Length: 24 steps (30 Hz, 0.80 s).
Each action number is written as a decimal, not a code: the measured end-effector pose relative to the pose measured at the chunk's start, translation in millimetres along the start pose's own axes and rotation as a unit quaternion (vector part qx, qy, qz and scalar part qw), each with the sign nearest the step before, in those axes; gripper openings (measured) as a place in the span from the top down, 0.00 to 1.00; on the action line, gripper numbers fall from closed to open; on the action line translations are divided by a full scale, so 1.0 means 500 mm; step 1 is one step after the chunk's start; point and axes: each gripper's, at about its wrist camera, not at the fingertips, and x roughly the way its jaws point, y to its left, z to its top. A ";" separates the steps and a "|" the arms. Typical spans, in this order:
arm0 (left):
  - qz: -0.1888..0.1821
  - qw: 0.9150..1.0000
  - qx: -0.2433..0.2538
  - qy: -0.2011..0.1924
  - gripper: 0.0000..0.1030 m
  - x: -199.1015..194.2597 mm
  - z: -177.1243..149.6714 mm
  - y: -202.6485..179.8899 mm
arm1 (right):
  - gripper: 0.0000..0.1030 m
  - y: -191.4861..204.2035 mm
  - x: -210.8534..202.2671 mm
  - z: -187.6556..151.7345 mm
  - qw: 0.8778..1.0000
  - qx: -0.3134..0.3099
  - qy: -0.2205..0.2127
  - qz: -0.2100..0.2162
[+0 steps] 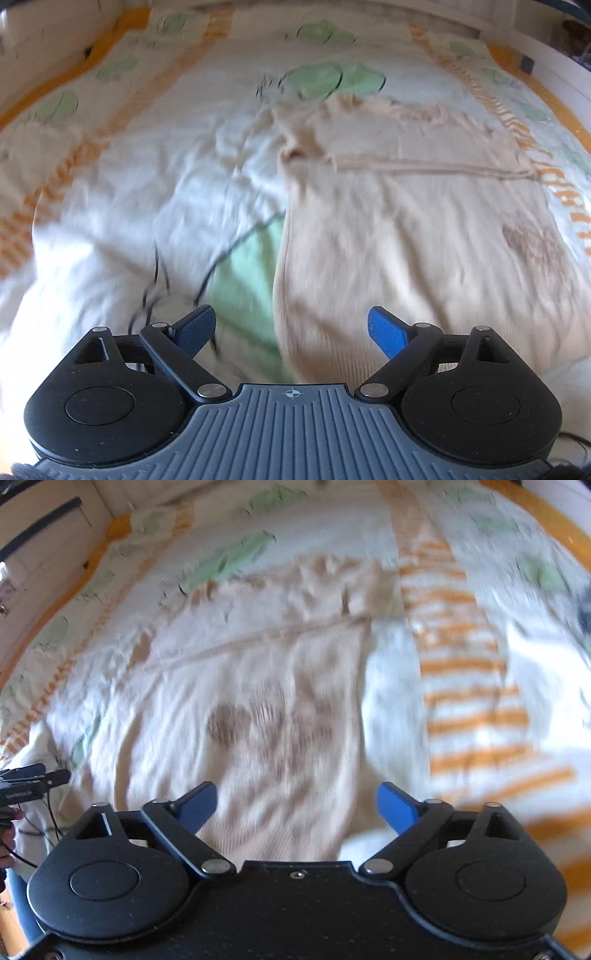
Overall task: Fold small clothes
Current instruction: 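Move both open grippers to the sweater's ribbed hem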
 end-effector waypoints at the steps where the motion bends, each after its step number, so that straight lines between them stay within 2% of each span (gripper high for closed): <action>1: -0.004 1.000 -0.005 0.009 0.13 0.000 -0.004 0.006 | 0.13 0.001 -0.001 -0.011 1.000 0.004 0.003 -0.003; 4: -0.004 1.000 0.026 0.009 0.13 -0.007 -0.019 -0.005 | 0.14 -0.003 0.006 -0.036 1.000 0.020 0.013 -0.001; 7: -0.006 0.999 0.047 0.025 0.13 0.004 -0.020 -0.017 | 0.14 0.008 0.003 -0.050 1.000 -0.001 0.010 -0.008; 10: -0.021 0.998 0.040 0.054 0.13 0.025 -0.012 -0.019 | 0.14 0.012 -0.003 -0.056 1.000 -0.001 0.005 0.004; 12: -0.032 0.996 0.034 0.070 0.17 0.038 -0.008 -0.020 | 0.14 0.008 0.001 -0.058 1.000 0.007 0.006 0.014; 15: -0.047 0.994 0.031 0.095 0.21 0.063 -0.001 -0.020 | 0.21 0.004 0.003 -0.061 1.000 0.010 0.006 0.006; 17: -0.052 0.993 0.030 0.101 0.22 0.074 0.001 -0.019 | 0.21 -0.001 0.006 -0.061 1.000 0.014 0.006 0.006; 21: -0.072 0.990 0.032 0.116 0.33 0.093 0.002 -0.017 | 0.28 0.000 0.023 -0.060 1.000 0.015 0.025 0.007; 24: -0.081 0.989 0.025 0.122 0.34 0.103 0.002 -0.011 | 0.32 0.010 0.039 -0.059 0.999 0.004 0.046 0.009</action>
